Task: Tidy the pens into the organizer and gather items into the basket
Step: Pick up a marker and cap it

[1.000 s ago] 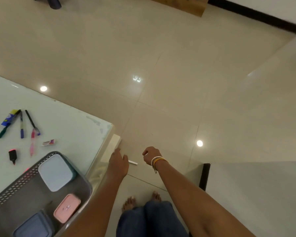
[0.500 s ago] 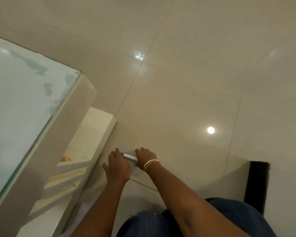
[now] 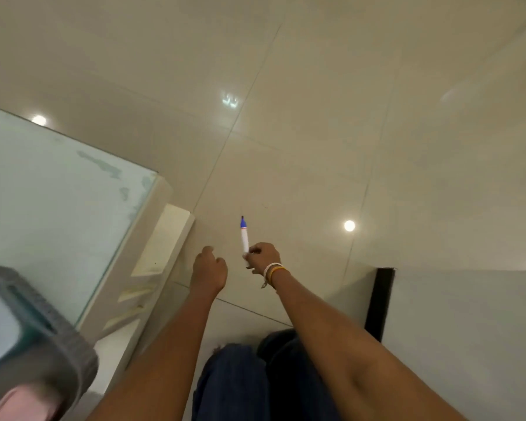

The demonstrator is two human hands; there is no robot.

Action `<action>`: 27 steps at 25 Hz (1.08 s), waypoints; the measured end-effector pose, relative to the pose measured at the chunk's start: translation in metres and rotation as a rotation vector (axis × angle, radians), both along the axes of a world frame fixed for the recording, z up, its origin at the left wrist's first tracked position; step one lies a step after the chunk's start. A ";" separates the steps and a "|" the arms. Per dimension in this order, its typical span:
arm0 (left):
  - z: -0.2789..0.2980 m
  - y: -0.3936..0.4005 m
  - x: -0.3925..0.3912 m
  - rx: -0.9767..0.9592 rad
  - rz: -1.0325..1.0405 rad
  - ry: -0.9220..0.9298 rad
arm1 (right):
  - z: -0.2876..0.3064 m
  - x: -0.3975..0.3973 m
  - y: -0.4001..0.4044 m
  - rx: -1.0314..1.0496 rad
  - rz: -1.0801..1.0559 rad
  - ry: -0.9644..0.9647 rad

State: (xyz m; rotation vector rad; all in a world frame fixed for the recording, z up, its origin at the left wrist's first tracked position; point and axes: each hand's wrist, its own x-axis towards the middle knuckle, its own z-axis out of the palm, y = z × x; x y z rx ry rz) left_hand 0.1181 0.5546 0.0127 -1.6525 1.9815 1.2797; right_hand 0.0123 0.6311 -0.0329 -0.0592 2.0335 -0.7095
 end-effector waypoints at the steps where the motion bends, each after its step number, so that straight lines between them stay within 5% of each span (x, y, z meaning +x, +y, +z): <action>1: 0.040 0.004 0.001 -0.002 -0.011 0.007 | 0.044 -0.003 0.007 -0.036 -0.071 -0.006; 7: 0.247 0.025 0.013 -0.066 -0.015 0.026 | 0.263 -0.004 0.048 -0.080 -0.135 0.029; 11: 0.322 0.016 0.026 -0.108 -0.030 0.020 | 0.352 0.004 0.053 -0.093 -0.053 0.072; 19: 0.340 -0.014 0.037 -0.090 -0.027 -0.056 | 0.379 0.006 0.025 -0.064 0.143 0.076; 27: 0.340 -0.036 -0.003 -0.030 0.155 -0.162 | 0.383 -0.074 -0.026 -0.017 0.438 0.078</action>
